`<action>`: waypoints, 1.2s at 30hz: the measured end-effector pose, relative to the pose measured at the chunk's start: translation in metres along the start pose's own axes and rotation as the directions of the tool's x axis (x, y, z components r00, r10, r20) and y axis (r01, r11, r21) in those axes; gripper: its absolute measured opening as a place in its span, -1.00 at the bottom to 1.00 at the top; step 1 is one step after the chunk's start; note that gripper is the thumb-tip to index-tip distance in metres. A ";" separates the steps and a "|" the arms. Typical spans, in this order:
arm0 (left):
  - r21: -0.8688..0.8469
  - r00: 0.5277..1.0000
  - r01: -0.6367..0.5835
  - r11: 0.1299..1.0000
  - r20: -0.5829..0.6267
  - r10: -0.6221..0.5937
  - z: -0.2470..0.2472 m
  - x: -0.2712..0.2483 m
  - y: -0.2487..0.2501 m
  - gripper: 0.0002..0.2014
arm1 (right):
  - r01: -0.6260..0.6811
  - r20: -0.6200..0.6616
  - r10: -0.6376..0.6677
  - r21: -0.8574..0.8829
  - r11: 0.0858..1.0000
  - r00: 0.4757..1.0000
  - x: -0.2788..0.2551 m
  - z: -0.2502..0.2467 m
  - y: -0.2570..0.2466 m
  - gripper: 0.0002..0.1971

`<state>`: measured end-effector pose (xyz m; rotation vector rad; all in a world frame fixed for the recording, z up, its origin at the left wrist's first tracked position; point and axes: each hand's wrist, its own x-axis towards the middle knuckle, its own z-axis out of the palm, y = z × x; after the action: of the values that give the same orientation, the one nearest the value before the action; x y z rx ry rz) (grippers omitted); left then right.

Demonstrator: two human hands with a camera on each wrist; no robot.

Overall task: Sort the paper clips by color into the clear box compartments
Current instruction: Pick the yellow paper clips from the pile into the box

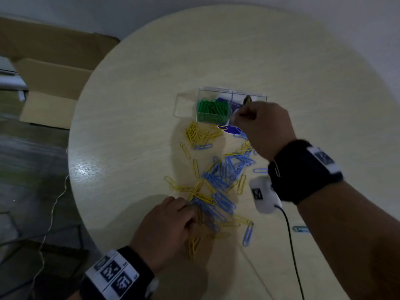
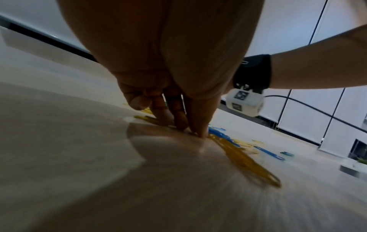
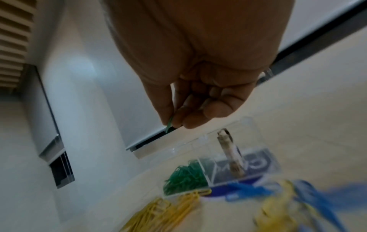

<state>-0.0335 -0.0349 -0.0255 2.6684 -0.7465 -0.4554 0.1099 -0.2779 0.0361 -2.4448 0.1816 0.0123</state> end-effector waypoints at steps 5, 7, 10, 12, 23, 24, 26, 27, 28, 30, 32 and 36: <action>-0.121 0.996 0.030 0.992 -0.083 -0.040 -0.007 -0.001 -0.009 -0.87 | 0.009 -0.033 -0.008 0.021 1.000 0.999 0.027 0.003 -0.008 -0.76; -0.142 0.990 0.050 0.989 -0.126 -0.068 -0.011 -0.007 -0.014 -0.90 | 0.008 -0.126 0.005 0.101 0.995 0.992 0.011 -0.007 0.007 -0.79; -0.122 0.986 0.071 0.990 -0.141 -0.088 -0.012 -0.013 -0.022 -0.95 | -0.008 -0.190 0.019 0.057 0.998 0.982 -0.031 -0.013 0.043 -0.84; -0.116 0.981 0.069 0.991 -0.173 -0.088 -0.014 -0.009 -0.023 -0.94 | 0.048 -0.129 -0.049 -0.015 0.999 0.990 -0.054 -0.001 0.060 -0.81; 0.094 1.000 -0.008 0.996 -0.019 0.010 -0.026 0.111 -0.029 -0.42 | 0.326 0.487 -0.186 -0.220 0.919 0.853 -0.140 0.026 0.065 -0.24; 0.124 1.000 -0.022 0.992 0.019 0.020 -0.023 0.107 -0.028 -0.40 | 0.317 0.432 -0.218 -0.171 0.933 0.875 -0.137 0.022 0.066 -0.34; 0.162 0.994 -0.065 0.985 0.100 0.049 -0.018 0.092 -0.023 -0.36 | 0.338 0.266 -0.297 -0.124 0.933 0.917 -0.120 0.016 0.068 -0.54; 0.165 0.989 -0.087 0.983 0.129 0.066 -0.017 0.082 -0.019 -0.36 | 0.339 0.188 -0.315 -0.115 0.934 0.930 -0.108 0.015 0.069 -0.61; 0.153 0.988 -0.102 0.983 0.131 0.082 -0.015 0.073 -0.017 -0.38 | 0.333 0.142 -0.316 -0.116 0.936 0.938 -0.094 0.015 0.068 -0.64; 0.125 0.993 -0.103 0.987 0.077 0.093 -0.015 0.059 -0.018 -0.44 | 0.309 0.107 -0.296 -0.145 0.940 0.949 -0.070 0.019 0.064 -0.63; 0.081 0.997 -0.073 0.994 -0.012 0.074 -0.017 0.055 -0.026 -0.48 | 0.299 0.145 -0.275 -0.192 0.935 0.951 -0.049 0.025 0.059 -0.59; 0.042 0.995 -0.026 0.999 -0.091 0.030 -0.019 0.057 -0.051 -0.53 | 0.308 0.372 -0.176 -0.332 0.892 0.911 -0.038 0.034 0.062 -0.40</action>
<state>0.0425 -0.0203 -0.0405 2.6928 -0.7730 -0.3115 0.0657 -0.2991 -0.0275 -2.7906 -0.3150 0.3833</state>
